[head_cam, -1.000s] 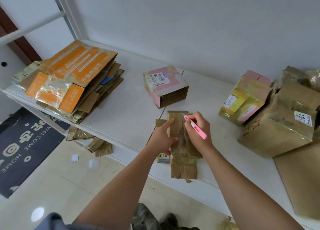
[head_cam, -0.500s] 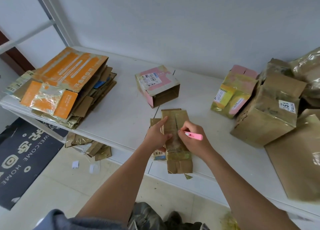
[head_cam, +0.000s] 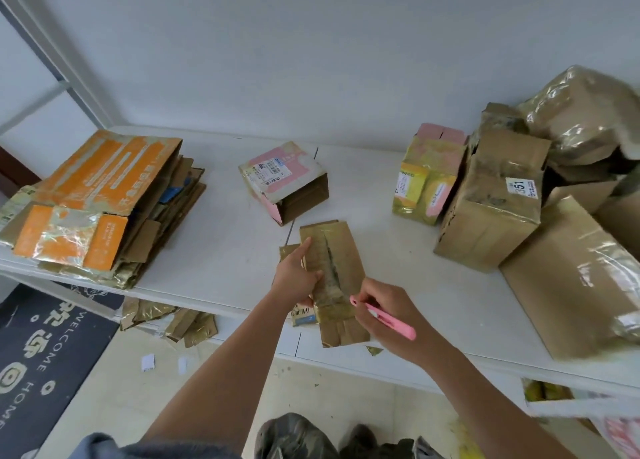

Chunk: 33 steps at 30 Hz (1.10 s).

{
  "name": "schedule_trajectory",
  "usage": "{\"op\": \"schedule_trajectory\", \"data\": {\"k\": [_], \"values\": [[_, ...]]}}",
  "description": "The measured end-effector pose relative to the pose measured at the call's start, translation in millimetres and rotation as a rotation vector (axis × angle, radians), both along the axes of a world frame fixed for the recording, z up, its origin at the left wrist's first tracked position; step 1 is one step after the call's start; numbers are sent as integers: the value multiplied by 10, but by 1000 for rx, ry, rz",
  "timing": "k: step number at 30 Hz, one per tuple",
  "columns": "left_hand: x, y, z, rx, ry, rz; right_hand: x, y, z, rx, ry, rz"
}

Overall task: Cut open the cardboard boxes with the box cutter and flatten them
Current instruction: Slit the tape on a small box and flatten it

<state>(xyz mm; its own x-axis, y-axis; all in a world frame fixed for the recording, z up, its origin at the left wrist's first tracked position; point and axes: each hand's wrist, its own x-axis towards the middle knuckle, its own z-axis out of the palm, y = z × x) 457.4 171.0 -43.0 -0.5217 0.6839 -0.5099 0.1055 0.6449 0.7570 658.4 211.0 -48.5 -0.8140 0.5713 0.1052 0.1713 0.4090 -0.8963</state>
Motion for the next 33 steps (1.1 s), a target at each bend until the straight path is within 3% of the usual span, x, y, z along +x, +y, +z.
{"op": "schedule_trajectory", "data": {"k": [4,7,9,11,13,16,19,21,26,29,33], "values": [[93,20,2,29,-36,94,195,-21,-2,-56,79,-146],[266,116,-16,48,-53,116,302,3,-68,-106,236,-457],[411,177,-3,13,-27,58,294,29,-106,-271,349,-641],[512,225,16,-92,200,-111,242,40,-147,-432,416,-716],[531,278,24,-168,564,-267,191,58,-187,-502,445,-749],[383,385,42,-56,875,-509,166,116,-202,-560,488,-802],[132,403,-6,-88,795,-876,190,172,-210,-607,499,-866],[38,366,-71,-176,677,-946,216,181,-233,-651,511,-910],[205,357,-102,-264,926,-870,184,164,-248,-736,562,-951],[333,371,-73,-302,943,-743,113,175,-249,-724,611,-975],[281,397,-42,-294,982,-794,30,208,-308,-702,592,-1005]]}}
